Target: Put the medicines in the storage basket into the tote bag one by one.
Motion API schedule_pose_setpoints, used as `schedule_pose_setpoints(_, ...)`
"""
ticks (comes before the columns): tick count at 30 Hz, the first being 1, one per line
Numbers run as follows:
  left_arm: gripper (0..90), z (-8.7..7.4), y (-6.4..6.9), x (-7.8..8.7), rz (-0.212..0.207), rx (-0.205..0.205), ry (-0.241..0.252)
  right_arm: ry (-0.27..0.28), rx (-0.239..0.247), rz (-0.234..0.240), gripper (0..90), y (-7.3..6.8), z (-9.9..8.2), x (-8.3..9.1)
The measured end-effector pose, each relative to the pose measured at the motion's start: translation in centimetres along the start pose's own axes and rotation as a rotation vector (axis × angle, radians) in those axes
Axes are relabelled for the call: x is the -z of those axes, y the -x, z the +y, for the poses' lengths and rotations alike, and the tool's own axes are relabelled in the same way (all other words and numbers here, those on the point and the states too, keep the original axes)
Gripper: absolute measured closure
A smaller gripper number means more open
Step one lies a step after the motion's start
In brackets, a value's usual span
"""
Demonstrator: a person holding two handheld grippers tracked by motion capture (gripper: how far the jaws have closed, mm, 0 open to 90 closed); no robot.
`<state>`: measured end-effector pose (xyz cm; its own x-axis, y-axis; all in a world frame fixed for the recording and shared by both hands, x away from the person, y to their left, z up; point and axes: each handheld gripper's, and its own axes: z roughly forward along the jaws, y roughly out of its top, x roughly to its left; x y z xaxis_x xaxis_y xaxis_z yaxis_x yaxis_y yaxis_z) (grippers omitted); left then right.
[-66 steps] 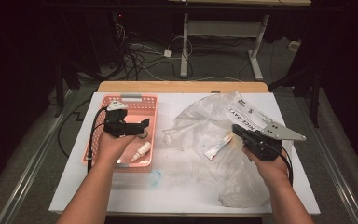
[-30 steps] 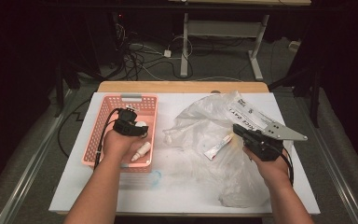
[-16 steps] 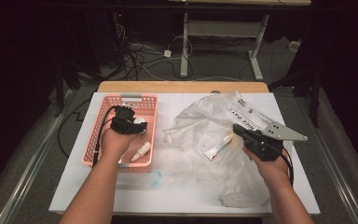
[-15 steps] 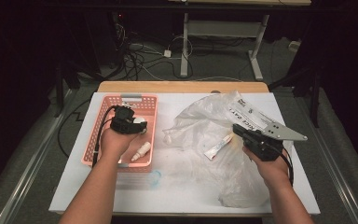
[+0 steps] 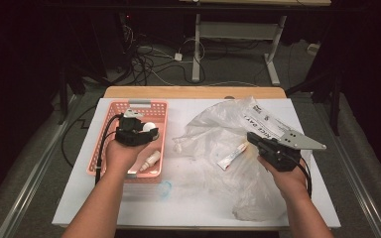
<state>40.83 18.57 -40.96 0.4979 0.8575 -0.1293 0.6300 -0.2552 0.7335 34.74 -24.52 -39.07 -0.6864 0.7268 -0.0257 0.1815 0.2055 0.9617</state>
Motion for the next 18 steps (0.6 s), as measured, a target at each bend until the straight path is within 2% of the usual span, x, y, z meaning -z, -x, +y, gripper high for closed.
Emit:
schedule_pose_setpoints(6,48.5,-0.8,0.6,1.5,0.001,-0.013,0.053,0.004,0.003,0.000,90.0,0.0,0.1,0.1)
schedule_pose_setpoints(10,48.5,-1.6,0.9,2.6,-0.022,0.004,0.093,0.004,0.006,0.008,90.0,-0.2,0.1,0.0)
schedule_pose_setpoints(18,48.5,-3.3,1.8,4.0,-0.020,-0.026,0.136,0.000,0.016,0.013,90.0,-0.4,0.1,-0.1)
